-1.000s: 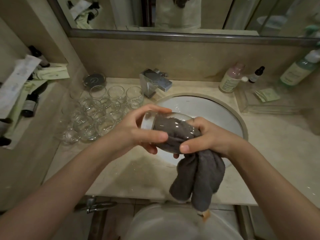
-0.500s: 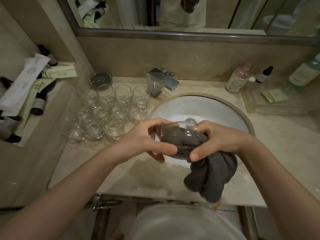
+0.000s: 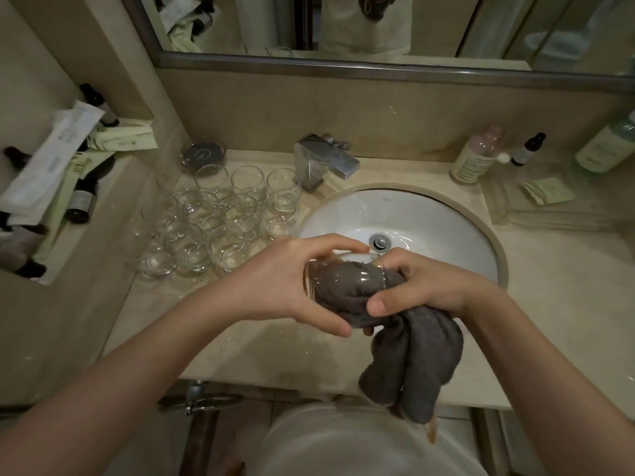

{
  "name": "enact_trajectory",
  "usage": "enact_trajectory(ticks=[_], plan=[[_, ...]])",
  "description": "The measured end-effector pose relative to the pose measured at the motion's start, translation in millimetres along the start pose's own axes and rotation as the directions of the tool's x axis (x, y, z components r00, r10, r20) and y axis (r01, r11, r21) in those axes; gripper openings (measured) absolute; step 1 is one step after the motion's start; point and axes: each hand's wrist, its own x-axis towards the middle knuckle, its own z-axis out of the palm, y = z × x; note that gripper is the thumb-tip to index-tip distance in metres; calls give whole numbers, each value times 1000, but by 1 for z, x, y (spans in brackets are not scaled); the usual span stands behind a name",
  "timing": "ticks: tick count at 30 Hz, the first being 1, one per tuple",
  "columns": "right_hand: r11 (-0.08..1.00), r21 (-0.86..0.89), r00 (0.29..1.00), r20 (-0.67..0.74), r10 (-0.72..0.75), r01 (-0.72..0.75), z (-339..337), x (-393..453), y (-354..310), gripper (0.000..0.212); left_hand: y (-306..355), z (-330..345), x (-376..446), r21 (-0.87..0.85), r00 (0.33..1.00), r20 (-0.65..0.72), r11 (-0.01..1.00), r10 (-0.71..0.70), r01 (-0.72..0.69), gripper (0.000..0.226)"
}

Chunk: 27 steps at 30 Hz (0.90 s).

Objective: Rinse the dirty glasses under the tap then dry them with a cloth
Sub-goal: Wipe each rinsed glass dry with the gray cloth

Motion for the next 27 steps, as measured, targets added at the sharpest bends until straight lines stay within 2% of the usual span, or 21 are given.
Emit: enact_trajectory(ticks=[1, 2, 4, 6, 9, 11, 14, 18, 22, 24, 27], plan=[[996, -84, 1000, 13, 0, 1, 2, -1, -5, 9, -4, 0, 2, -199, 994, 68, 975, -83, 95, 75], [987, -162, 1000, 28, 10, -5, 3, -1, -9, 12, -8, 1, 3, -393, 977, 167, 899, -135, 191, 73], [973, -230, 998, 48, 45, -33, 4, -1, -16, 12, -18, 6, 3, -589, 927, 333, 730, -172, 347, 73], [969, -241, 995, 69, 67, -48, 5, 0, -18, 10, -24, 7, 3, -624, 882, 448, 654, -150, 428, 82], [953, -295, 994, 60, 93, -72, 8, 4, -11, 12, -23, 3, 5, -506, 856, 488, 743, -171, 438, 84], [936, -341, 994, 38, 104, -85, 10, 8, -7, 21, -21, 2, 8, -391, 868, 450, 827, -211, 404, 73], [942, -325, 996, -4, 91, -87, 10, 12, -5, 22, -30, -3, 9, -322, 888, 390, 867, -245, 381, 63], [955, -292, 968, -249, -19, -56, 15, 24, 4, 16, -52, -7, 1, -388, 935, 198, 852, -295, 351, 73], [939, -340, 875, -470, -116, -58, 28, 37, 16, 14, -76, -3, -2, -450, 941, 62, 832, -332, 324, 73], [963, -267, 797, -590, -129, -42, 30, 39, 21, 12, -88, -3, 0, -457, 925, -21, 827, -379, 328, 80], [997, -75, 679, -733, -50, -7, 31, 39, 28, 4, -106, -4, 6, -441, 866, -177, 825, -467, 354, 92]])
